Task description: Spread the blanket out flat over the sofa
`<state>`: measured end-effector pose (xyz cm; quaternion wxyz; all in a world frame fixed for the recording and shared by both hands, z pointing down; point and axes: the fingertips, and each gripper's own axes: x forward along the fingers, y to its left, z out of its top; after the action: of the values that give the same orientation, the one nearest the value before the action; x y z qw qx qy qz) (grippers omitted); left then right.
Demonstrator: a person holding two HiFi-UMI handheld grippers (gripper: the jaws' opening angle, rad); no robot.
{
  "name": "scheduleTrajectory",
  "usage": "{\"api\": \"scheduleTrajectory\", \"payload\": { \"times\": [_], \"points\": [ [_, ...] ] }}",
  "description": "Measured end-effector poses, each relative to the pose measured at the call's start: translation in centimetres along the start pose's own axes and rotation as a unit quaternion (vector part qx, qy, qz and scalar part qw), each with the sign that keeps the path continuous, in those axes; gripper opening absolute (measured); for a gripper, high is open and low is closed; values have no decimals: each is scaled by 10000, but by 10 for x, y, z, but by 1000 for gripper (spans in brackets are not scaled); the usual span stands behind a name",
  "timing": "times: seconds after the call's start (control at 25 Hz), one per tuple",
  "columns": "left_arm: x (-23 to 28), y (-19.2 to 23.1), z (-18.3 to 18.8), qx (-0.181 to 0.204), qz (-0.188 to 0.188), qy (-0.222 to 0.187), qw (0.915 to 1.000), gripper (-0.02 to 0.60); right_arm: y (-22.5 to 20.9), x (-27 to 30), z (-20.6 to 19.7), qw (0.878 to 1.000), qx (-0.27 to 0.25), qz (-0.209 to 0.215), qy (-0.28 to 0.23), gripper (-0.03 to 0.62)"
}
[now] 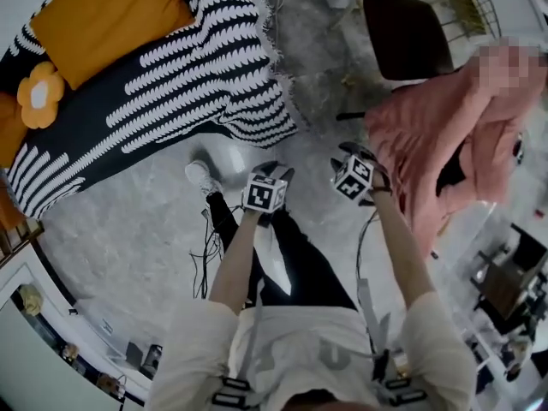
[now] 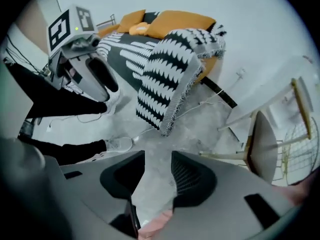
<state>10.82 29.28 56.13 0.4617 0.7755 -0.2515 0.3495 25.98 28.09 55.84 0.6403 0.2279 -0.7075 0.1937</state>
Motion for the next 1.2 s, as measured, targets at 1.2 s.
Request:
{"api": "scheduleTrajectory", "payload": {
  "times": [1.2],
  "points": [
    [-141,122,200,637,1339,-2238,9633,195,-112,-30,249,8851,3064,2721,-2207,256]
  ]
}}
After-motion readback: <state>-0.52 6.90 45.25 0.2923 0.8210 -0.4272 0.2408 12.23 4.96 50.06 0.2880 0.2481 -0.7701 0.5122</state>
